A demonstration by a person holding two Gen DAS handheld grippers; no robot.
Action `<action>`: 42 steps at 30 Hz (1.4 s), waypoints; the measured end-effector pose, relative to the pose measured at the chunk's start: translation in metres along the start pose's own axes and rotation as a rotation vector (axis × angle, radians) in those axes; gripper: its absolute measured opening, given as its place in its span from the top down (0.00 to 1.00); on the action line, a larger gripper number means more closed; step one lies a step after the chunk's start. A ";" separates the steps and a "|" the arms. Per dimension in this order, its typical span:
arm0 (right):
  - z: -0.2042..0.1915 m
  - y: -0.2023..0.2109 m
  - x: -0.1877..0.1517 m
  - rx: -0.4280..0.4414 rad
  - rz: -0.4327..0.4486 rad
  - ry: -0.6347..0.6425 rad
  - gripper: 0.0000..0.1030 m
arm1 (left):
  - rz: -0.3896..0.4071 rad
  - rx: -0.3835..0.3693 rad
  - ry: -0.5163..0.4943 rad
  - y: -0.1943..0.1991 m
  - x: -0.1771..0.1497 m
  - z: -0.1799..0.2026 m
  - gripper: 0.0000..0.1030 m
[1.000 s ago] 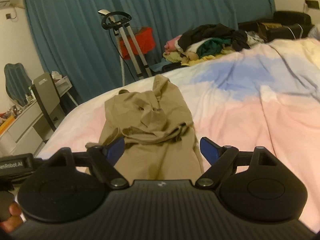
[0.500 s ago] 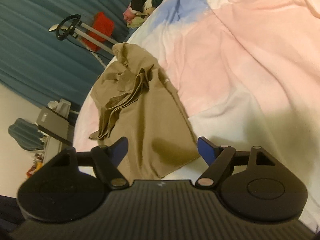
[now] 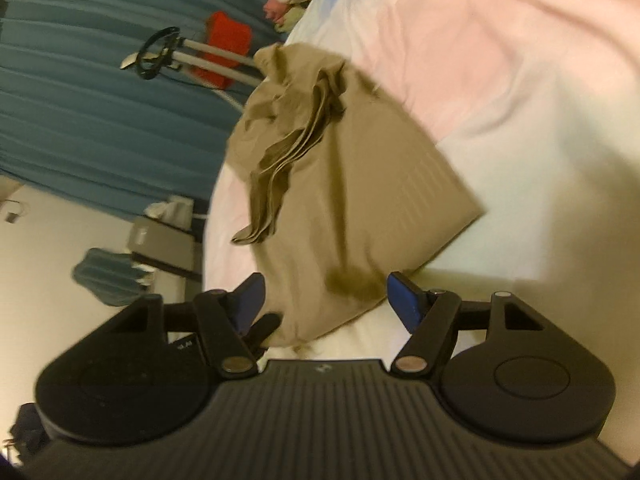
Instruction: Fold clothes
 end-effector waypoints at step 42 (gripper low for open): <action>0.055 0.000 0.060 -0.002 0.207 -0.304 0.86 | 0.040 -0.035 0.074 0.007 0.005 -0.009 0.96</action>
Point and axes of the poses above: each gripper's, at about its wrist camera, not at the fingertips, and y roughly against the way its jaws point, z to its right, x to its top, the point moved 10 cm from there along -y, roughly the way its jaws point, and after that the axes turned 15 degrees about -y, right-handed, at the moved point
